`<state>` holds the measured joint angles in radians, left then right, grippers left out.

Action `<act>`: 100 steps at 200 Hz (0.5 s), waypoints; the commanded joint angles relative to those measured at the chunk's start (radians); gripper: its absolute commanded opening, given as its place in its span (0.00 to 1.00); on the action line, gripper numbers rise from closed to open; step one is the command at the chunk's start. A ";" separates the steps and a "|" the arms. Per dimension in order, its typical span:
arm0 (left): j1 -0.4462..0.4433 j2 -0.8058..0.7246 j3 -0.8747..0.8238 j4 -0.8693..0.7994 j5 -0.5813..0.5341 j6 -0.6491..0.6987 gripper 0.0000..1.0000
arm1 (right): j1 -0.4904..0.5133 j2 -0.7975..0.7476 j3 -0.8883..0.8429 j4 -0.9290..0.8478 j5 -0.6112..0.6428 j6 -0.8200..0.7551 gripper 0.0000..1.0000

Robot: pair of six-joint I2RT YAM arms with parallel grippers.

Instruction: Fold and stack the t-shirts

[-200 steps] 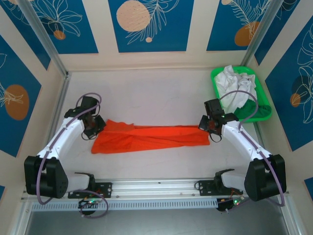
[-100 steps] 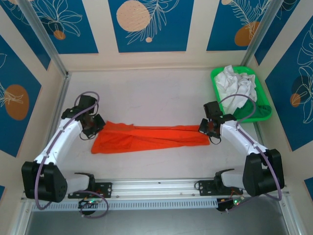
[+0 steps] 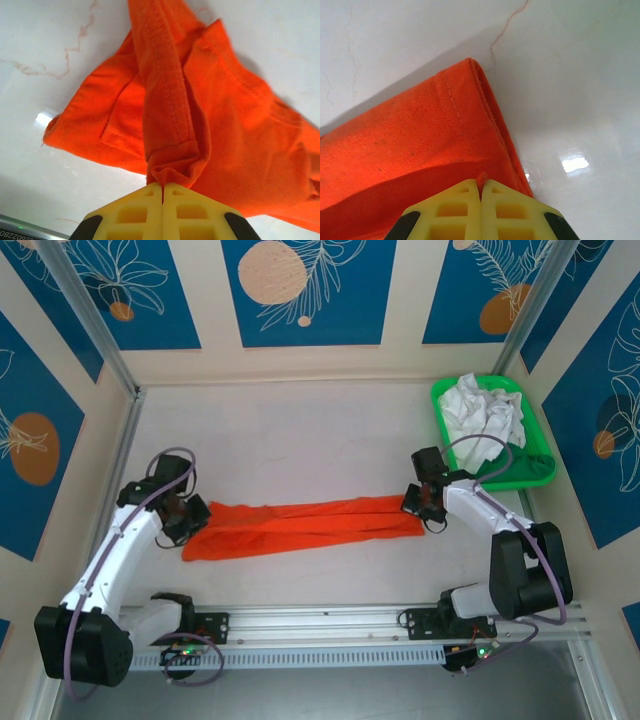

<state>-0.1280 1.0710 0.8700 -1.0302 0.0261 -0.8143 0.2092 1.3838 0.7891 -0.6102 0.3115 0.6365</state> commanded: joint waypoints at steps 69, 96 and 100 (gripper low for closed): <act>0.016 0.091 -0.199 0.122 -0.072 -0.013 0.00 | 0.006 0.002 0.022 0.000 -0.029 0.018 0.00; 0.023 0.132 -0.232 0.162 -0.091 -0.005 0.00 | 0.007 -0.023 0.038 0.000 -0.042 0.022 0.00; 0.022 0.137 -0.236 0.167 -0.091 -0.005 0.00 | 0.009 -0.030 0.042 0.001 -0.047 0.022 0.00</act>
<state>-0.1234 1.1828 0.6621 -0.9024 -0.0196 -0.8280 0.2100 1.3895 0.7929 -0.5953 0.2962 0.6369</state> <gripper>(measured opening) 0.042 0.066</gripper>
